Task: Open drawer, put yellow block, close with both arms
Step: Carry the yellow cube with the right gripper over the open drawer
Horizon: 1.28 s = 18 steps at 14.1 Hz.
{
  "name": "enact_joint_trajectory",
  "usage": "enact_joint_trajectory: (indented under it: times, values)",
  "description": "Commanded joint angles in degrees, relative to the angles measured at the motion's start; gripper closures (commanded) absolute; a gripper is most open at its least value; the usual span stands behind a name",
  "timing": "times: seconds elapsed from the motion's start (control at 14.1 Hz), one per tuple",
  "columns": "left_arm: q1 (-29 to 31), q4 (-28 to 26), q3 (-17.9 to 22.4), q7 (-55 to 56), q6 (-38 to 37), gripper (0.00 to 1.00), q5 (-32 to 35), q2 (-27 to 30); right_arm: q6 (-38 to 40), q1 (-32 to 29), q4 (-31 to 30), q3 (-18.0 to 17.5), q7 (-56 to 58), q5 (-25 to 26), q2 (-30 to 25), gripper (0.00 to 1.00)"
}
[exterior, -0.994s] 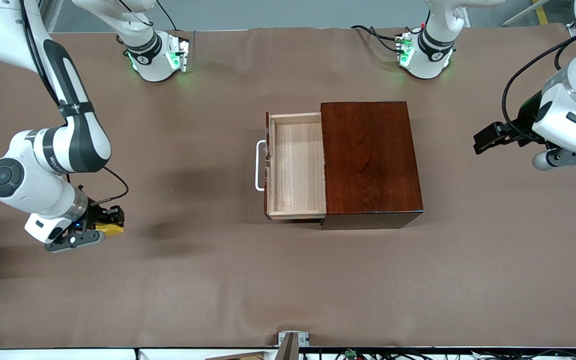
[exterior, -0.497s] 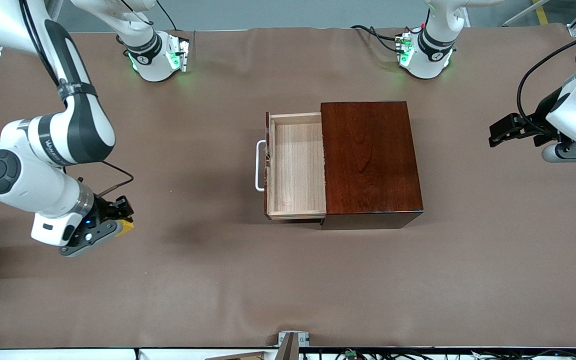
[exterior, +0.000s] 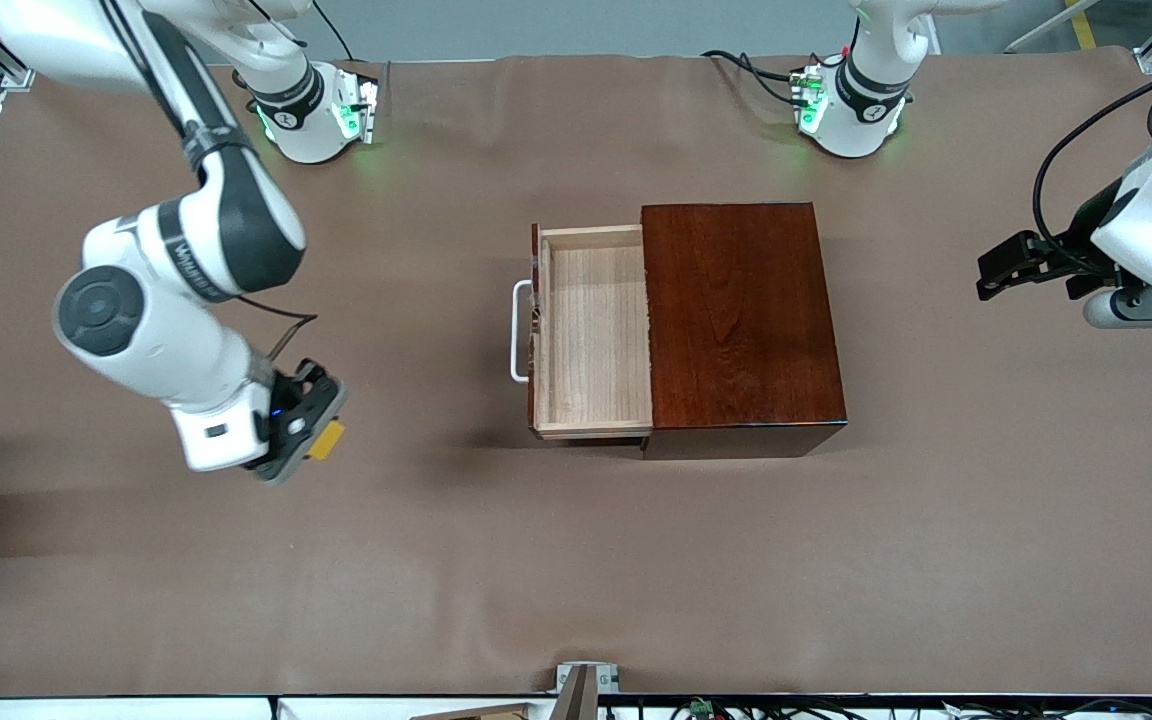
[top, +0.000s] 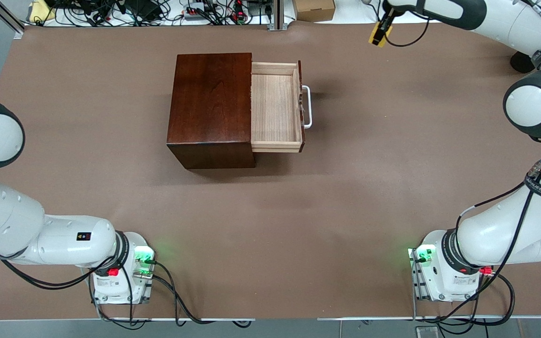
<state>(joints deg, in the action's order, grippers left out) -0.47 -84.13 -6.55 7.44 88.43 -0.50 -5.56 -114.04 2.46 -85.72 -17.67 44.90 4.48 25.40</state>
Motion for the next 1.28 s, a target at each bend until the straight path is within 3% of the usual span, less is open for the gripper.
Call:
enact_joint_trajectory:
  times: [0.0, 0.64, 1.07, 1.21]
  values:
    - [0.39, -1.47, -0.13, -0.59, 1.22, 0.0, -0.38, 1.08, 0.92, 1.22, 1.78, -1.23, 5.89, 0.88, -0.09, 1.0]
    - [0.65, -1.65, -0.22, 0.21, 3.32, 0.0, -0.38, -0.5, 0.92, 18.35, 6.97, -0.96, 6.08, 3.16, 2.01, 1.0]
    - [0.65, -1.74, -0.13, 0.21, 3.33, 0.0, -0.38, -0.51, 5.13, 26.53, 20.49, -1.05, 5.55, 2.73, 11.67, 1.0]
    - [0.65, -1.82, -0.13, 0.21, 3.33, 0.0, -0.38, -0.51, 4.79, 28.2, 20.68, -0.79, 5.9, 3.17, 13.35, 1.0]
